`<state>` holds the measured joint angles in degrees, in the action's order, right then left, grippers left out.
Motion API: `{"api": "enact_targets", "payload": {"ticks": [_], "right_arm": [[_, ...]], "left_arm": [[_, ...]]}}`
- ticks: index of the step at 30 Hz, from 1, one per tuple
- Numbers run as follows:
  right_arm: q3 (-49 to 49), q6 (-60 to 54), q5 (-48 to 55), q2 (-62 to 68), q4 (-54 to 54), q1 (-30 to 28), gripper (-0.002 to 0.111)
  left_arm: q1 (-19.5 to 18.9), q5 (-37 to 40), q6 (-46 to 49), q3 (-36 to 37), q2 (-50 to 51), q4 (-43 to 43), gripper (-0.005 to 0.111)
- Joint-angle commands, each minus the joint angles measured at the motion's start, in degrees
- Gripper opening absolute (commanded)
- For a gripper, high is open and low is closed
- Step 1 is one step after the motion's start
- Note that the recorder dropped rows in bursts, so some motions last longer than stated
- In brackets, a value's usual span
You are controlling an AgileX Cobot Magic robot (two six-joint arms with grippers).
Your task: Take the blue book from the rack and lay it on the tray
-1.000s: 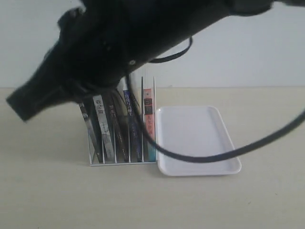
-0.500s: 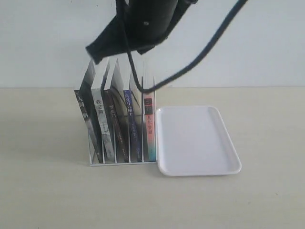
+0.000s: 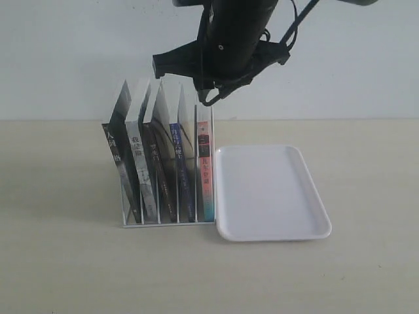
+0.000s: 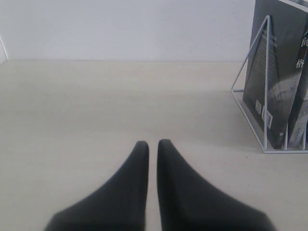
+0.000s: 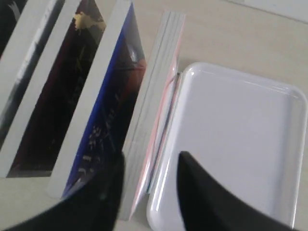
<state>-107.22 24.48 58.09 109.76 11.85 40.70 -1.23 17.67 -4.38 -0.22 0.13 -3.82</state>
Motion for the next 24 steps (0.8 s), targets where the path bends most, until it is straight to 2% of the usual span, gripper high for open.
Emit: {"api": "enact_targets", "payload": {"ticks": [1,2,4,9,17,20,22,24], "right_arm": [[-0.32,1.05,-0.55,0.69,-1.87,-0.12,0.056],[-0.32,1.05,-0.09,1.19,-2.08,-0.12,0.048],[-0.32,1.05,0.00,2.09,-2.37,-0.12,0.041],[-0.32,1.05,0.29,3.73,-2.89,-0.12,0.044],[-0.32,1.05,1.40,6.83,-3.74,-0.12,0.042],[-0.32,2.76,1.68,7.42,-4.07,-0.12,0.025],[-0.32,3.00,1.55,7.42,-4.07,-0.12,0.004],[-0.32,3.23,1.55,7.42,-4.07,-0.12,0.000]], "left_arm": [[0.46,-0.21,0.12,0.22,-0.13,-0.17,0.006],[0.46,-0.21,0.12,0.22,-0.13,-0.17,0.006],[0.46,-0.21,0.12,0.22,-0.13,-0.17,0.006],[0.46,-0.21,0.12,0.22,-0.13,-0.17,0.006],[0.46,-0.21,0.12,0.22,-0.13,-0.17,0.006],[0.46,-0.21,0.12,0.22,-0.13,-0.17,0.006],[0.46,-0.21,0.12,0.22,-0.13,-0.17,0.006],[0.46,-0.21,0.12,0.22,-0.13,-0.17,0.006]]}}
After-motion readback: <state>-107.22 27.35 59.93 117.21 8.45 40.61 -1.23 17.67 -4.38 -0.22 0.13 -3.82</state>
